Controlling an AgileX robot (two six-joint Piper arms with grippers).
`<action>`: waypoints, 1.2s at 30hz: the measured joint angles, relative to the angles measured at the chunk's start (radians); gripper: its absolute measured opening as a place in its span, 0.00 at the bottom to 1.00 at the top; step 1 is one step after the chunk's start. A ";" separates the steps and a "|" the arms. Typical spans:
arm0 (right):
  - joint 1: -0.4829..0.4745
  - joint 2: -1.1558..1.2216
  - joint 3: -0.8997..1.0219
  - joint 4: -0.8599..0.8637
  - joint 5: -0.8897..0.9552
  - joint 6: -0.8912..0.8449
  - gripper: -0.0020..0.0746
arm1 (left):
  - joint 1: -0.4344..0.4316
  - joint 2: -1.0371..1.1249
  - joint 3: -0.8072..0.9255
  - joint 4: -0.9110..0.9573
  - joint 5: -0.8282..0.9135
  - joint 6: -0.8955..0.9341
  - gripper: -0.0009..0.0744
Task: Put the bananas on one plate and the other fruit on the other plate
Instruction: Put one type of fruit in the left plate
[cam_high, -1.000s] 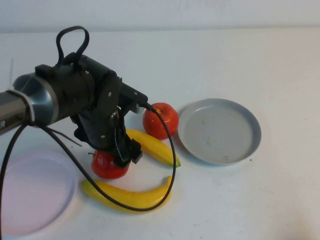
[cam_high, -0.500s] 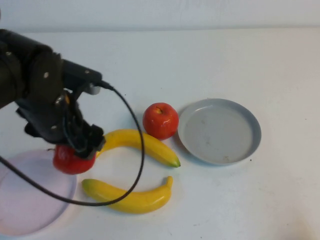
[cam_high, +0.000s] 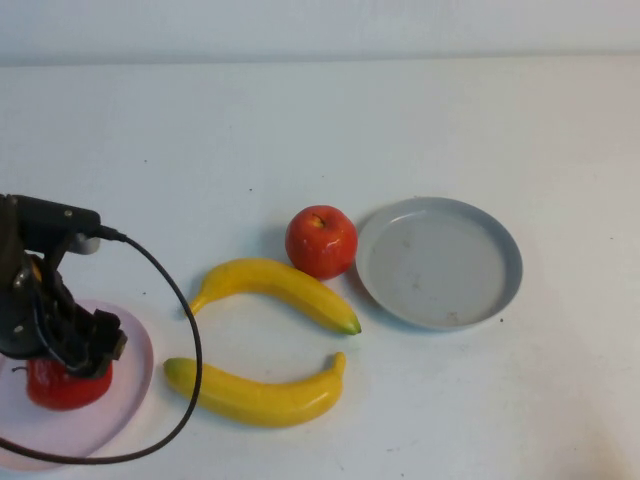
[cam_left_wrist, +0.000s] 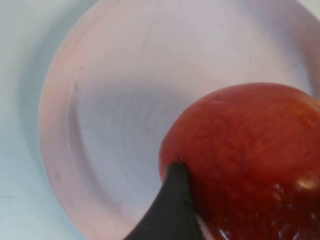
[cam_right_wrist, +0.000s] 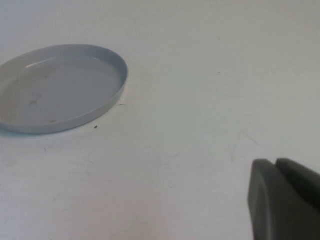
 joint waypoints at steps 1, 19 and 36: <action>0.000 0.000 0.000 0.000 0.000 0.000 0.01 | 0.002 0.000 0.004 0.000 -0.013 0.002 0.78; 0.000 0.000 0.000 0.000 0.000 0.000 0.01 | -0.138 -0.032 -0.085 -0.010 -0.124 -0.038 0.90; 0.000 0.000 0.000 0.000 0.000 0.000 0.01 | -0.362 0.464 -0.662 -0.052 -0.151 0.047 0.90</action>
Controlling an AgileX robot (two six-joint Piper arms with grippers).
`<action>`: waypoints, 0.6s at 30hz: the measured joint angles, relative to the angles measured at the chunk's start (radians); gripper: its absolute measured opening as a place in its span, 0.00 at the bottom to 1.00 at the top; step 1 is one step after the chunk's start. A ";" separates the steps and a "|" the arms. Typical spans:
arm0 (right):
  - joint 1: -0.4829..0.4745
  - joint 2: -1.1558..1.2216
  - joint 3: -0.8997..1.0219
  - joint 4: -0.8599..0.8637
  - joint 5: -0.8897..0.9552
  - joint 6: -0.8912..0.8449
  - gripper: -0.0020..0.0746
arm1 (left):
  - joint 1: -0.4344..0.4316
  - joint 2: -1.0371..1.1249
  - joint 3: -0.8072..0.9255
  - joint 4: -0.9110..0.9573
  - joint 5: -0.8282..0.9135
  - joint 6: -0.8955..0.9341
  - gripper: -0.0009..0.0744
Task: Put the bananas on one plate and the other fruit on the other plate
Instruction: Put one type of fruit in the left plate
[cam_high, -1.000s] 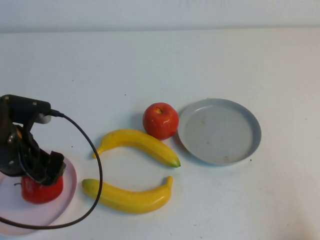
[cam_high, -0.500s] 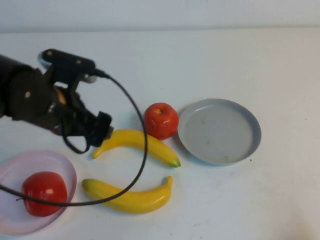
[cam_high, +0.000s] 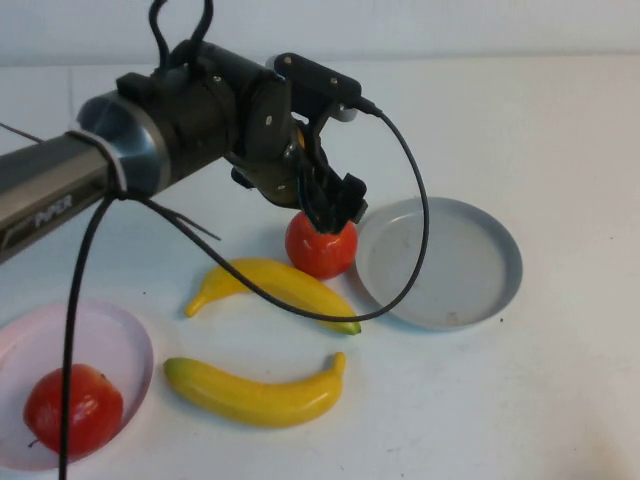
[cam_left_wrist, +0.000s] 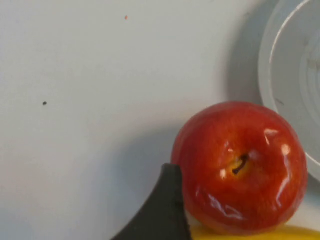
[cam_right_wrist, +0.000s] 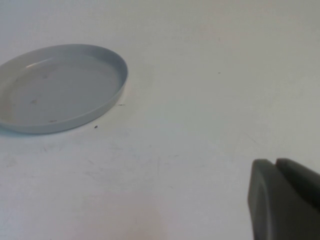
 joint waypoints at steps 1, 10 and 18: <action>0.000 0.000 0.000 0.000 0.000 0.000 0.01 | 0.000 0.019 -0.013 0.000 0.000 0.003 0.90; 0.000 0.000 0.000 0.000 0.000 0.000 0.01 | 0.000 0.126 -0.098 -0.002 0.000 0.014 0.90; 0.000 0.000 0.000 0.000 0.000 0.000 0.01 | 0.010 0.183 -0.118 -0.026 0.000 0.043 0.90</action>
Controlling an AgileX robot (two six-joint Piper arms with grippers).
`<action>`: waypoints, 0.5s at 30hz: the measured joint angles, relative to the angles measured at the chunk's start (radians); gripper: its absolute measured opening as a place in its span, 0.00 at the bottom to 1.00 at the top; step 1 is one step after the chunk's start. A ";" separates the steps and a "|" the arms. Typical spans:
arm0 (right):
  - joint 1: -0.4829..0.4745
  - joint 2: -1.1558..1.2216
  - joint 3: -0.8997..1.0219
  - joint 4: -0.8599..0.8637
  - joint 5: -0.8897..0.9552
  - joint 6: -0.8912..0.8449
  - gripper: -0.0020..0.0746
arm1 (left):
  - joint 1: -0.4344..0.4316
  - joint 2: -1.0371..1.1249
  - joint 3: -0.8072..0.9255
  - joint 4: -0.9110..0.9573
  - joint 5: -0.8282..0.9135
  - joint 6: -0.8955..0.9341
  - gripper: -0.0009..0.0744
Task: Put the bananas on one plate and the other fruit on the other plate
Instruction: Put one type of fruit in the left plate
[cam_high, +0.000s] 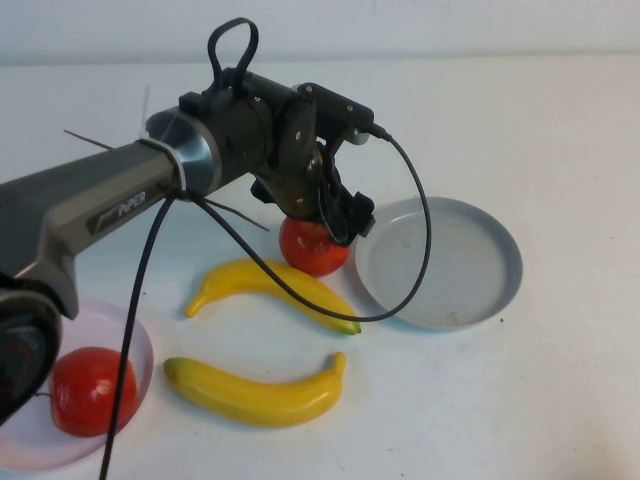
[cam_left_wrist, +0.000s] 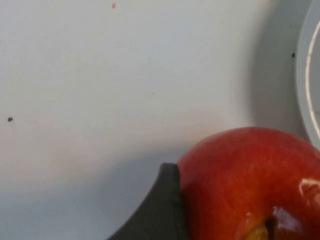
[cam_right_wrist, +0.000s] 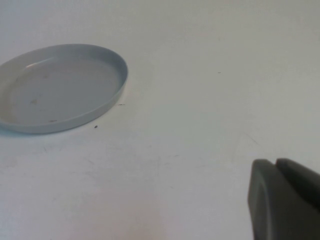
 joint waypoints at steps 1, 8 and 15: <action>0.000 0.000 0.000 0.000 0.000 0.000 0.01 | 0.002 0.006 0.000 -0.004 0.000 0.002 0.90; 0.000 0.000 0.000 0.000 0.000 0.000 0.01 | 0.005 0.019 -0.009 -0.011 -0.015 0.013 0.90; 0.000 0.000 0.000 0.000 0.000 0.000 0.01 | 0.005 0.021 -0.011 -0.011 -0.003 0.037 0.89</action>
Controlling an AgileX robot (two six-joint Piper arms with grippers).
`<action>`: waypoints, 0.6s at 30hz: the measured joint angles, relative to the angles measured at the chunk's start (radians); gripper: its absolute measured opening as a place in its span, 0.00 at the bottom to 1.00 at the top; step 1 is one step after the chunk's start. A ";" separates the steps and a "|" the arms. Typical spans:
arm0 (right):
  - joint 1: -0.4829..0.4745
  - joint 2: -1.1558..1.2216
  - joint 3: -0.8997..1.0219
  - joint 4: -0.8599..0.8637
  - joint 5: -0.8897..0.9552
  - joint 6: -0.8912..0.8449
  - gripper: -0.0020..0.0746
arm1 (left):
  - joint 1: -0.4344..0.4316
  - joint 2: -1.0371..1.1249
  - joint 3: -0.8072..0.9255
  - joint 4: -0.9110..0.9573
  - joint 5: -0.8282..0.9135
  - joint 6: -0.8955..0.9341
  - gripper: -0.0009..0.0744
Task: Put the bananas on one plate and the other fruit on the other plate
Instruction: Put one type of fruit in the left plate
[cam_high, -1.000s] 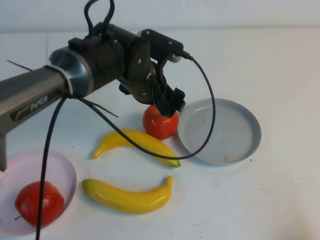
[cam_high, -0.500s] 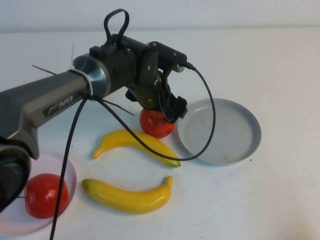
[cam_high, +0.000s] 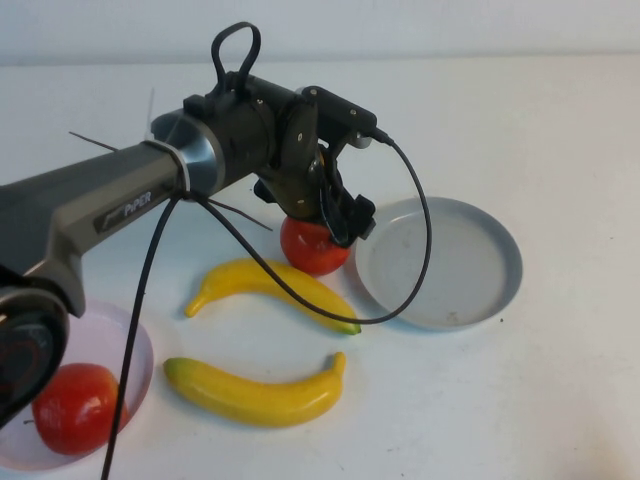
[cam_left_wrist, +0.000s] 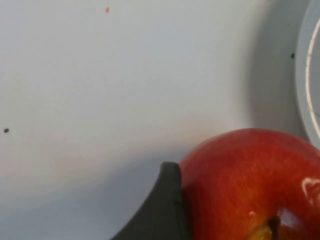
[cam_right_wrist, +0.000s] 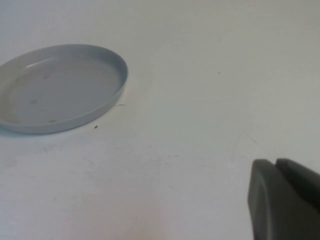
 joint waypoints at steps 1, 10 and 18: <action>0.000 0.000 0.000 0.000 0.000 0.000 0.01 | 0.000 0.000 0.000 0.000 0.002 0.000 0.88; 0.000 0.000 0.000 0.000 0.000 0.000 0.01 | 0.000 -0.010 0.000 0.002 0.022 0.022 0.77; 0.000 0.000 0.000 0.000 0.000 0.000 0.01 | 0.002 -0.153 0.000 0.011 0.137 0.024 0.77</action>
